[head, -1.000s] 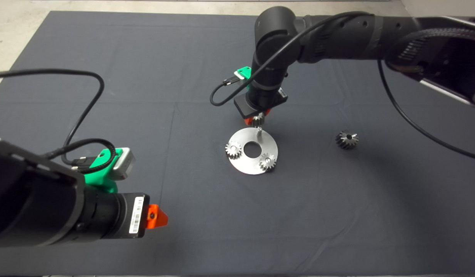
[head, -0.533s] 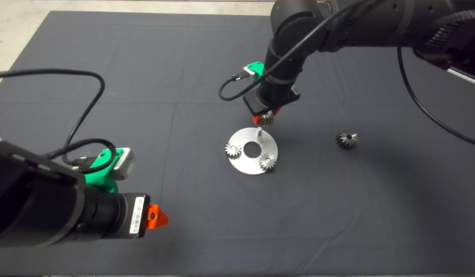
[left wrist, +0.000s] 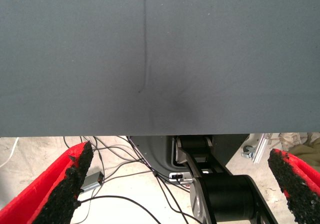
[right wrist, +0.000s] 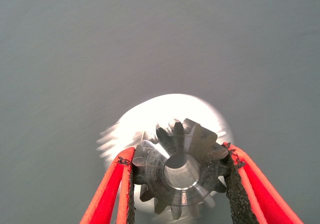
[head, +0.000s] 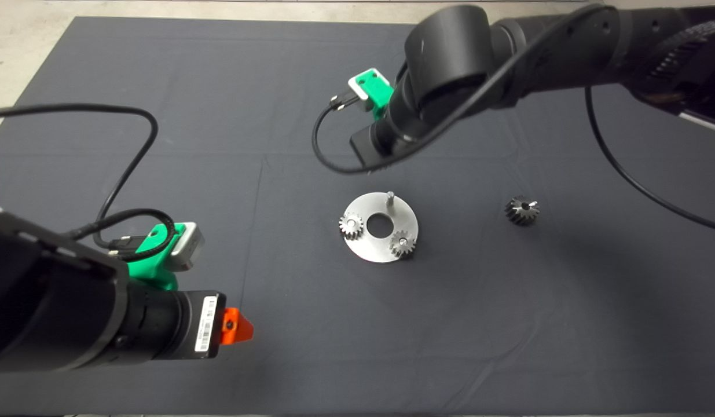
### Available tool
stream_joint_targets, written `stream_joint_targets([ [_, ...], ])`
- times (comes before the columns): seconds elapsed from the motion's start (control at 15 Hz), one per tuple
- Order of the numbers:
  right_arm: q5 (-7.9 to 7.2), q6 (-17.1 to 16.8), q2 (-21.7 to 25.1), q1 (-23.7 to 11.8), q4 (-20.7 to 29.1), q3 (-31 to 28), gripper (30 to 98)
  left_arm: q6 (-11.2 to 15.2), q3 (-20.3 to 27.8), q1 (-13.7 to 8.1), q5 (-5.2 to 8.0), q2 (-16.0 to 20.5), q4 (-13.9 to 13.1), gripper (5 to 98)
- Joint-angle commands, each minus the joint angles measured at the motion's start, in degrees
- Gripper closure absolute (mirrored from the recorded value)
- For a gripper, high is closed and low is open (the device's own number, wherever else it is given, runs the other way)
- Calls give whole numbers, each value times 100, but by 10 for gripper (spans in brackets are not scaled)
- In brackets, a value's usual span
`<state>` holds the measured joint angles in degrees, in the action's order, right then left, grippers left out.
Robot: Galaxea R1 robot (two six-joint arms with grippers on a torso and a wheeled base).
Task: Remove an incorrectly installed larger gear and replace it with the correct smaller gear
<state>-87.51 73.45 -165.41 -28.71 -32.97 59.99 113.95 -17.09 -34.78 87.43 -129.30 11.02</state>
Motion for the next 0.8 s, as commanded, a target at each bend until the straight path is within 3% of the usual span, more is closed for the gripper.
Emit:
stream_joint_targets([
  [0.0, -293, 284, 320, 80, -506, -496, 919, 4, -30, -47, 371, 32, 137, 144],
  [0.27, -337, 222, 417, 410, -1080, -458, 923, 13, -38, -38, 371, 26, 181, 144],
  [0.73, -337, 38, 283, 647, -1493, -270, 926, 48, -38, -38, 371, 14, 216, 144],
])
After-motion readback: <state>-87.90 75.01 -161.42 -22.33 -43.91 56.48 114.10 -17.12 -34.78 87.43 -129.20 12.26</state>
